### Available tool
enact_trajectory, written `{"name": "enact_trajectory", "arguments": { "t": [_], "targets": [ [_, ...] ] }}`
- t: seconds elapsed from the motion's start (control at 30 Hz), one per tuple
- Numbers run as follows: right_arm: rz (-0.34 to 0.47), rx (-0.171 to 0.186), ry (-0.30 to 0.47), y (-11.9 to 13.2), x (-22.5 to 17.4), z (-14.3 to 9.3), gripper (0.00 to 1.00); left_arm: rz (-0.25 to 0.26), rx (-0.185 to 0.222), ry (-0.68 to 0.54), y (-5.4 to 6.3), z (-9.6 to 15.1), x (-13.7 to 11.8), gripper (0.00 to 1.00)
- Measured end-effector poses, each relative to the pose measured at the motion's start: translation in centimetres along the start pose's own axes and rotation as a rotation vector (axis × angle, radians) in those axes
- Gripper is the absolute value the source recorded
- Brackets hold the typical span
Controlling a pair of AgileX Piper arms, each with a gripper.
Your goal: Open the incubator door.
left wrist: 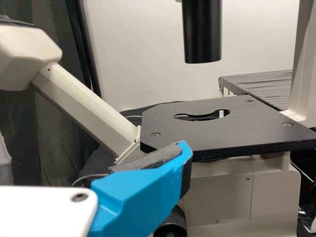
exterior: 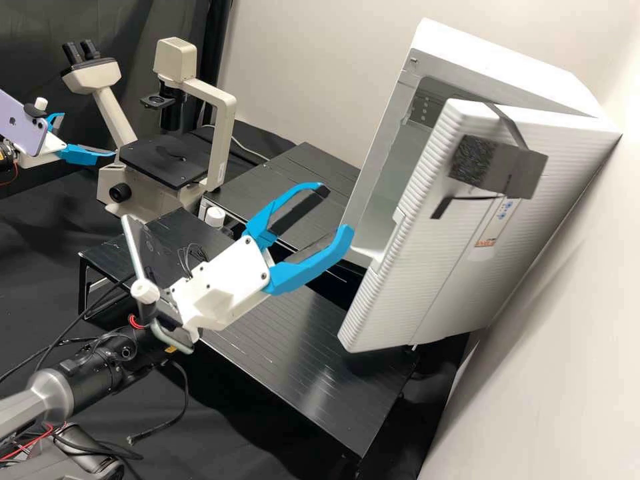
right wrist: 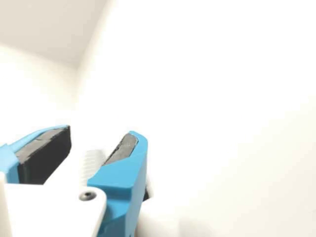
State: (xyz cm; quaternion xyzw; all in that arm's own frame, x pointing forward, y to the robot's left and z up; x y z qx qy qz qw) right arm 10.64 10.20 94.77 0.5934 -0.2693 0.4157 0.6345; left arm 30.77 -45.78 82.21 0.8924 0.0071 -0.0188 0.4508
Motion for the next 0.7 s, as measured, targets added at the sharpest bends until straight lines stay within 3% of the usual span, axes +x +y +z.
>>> {"name": "enact_trajectory", "arguments": {
  "t": [0.2, 0.3, 0.5, 0.63, 0.7],
  "targets": [
    [-0.181, 0.017, 0.035, -3.1, 0.0, -0.1, 1.0, 0.0, 0.0, 0.0, 0.0, 0.0, 0.0, 1.0],
    [-0.288, 0.064, 0.081, -4.8, -0.1, -0.4, 1.0, 0.0, 0.0, 0.0, 0.0, 0.0, 0.0, 1.0],
    [-0.428, 0.163, 0.129, -7.7, -0.8, -0.9, 1.0, 0.0, 0.0, 0.0, 0.0, 0.0, 0.0, 1.0],
    [-0.548, 0.274, 0.149, -9.7, -1.4, -0.9, 1.0, 0.0, 0.0, 0.0, 0.0, 0.0, 0.0, 1.0],
    [-0.589, 0.303, 0.146, -10.4, -1.6, -0.9, 1.0, 0.0, 0.0, 0.0, 0.0, 0.0, 0.0, 1.0]
  ]
}}
